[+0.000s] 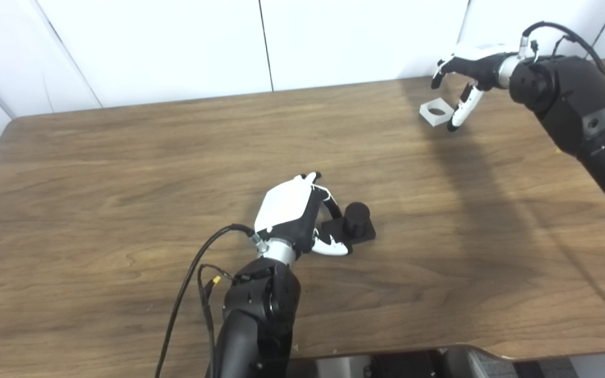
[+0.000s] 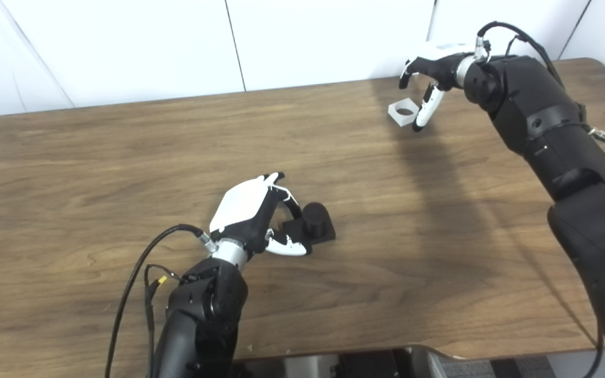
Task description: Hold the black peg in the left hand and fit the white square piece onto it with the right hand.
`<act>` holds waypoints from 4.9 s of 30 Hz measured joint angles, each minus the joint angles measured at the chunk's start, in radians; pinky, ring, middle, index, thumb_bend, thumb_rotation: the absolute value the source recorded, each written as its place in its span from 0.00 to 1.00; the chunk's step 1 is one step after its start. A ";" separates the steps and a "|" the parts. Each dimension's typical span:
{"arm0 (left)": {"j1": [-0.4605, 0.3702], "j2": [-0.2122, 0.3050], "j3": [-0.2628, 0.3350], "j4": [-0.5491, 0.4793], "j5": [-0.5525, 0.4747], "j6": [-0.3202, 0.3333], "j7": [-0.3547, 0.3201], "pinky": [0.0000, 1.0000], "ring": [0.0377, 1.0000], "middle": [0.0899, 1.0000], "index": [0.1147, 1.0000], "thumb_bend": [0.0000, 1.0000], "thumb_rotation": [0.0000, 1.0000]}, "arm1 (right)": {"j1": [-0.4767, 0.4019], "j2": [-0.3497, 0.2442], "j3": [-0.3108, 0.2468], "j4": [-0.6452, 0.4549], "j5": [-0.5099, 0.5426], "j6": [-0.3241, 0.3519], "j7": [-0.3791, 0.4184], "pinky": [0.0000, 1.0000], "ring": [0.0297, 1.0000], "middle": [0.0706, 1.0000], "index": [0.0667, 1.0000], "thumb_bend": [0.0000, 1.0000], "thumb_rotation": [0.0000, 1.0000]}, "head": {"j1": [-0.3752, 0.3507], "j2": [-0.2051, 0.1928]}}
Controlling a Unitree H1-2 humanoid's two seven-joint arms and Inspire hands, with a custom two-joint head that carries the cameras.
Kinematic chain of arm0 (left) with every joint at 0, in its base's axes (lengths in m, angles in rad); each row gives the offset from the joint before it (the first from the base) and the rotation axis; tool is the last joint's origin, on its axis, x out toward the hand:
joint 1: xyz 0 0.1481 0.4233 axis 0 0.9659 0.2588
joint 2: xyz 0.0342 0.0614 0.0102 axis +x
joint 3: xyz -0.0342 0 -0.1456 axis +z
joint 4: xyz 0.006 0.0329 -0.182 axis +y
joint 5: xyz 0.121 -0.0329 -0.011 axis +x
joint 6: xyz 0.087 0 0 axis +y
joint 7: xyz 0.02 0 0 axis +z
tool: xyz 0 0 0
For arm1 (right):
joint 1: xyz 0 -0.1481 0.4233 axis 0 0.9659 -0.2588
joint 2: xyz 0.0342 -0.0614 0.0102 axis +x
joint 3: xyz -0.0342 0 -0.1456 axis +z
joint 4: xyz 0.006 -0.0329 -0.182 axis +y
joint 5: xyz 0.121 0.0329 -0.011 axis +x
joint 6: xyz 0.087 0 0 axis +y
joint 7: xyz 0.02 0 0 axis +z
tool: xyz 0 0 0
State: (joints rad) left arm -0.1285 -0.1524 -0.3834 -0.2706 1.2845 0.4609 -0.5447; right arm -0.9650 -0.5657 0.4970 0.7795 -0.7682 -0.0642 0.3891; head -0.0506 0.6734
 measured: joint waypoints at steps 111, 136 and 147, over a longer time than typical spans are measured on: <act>0.001 0.000 -0.010 0.024 -0.022 0.000 0.059 1.00 1.00 0.99 0.41 0.52 0.05 | -0.049 0.050 0.067 0.215 -0.035 -0.072 -0.151 1.00 1.00 0.93 0.45 0.53 0.15 | -0.023 -0.021; 0.002 0.001 -0.010 0.024 -0.029 -0.001 0.064 1.00 1.00 0.99 0.41 0.52 0.05 | 0.087 -0.020 -0.051 -0.376 0.011 0.054 0.087 1.00 1.00 0.92 0.45 0.53 0.15 | -0.023 -0.028; 0.001 0.002 -0.012 0.027 -0.029 -0.001 0.064 1.00 1.00 0.99 0.42 0.52 0.05 | 0.149 -0.020 -0.078 -0.626 0.013 0.127 0.247 1.00 1.00 0.91 0.45 0.53 0.15 | -0.028 -0.028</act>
State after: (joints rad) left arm -0.1273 -0.1500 -0.3952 -0.2437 1.2556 0.4603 -0.4810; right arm -0.8164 -0.5860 0.4186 0.1534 -0.7548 0.0628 0.6362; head -0.0782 0.6458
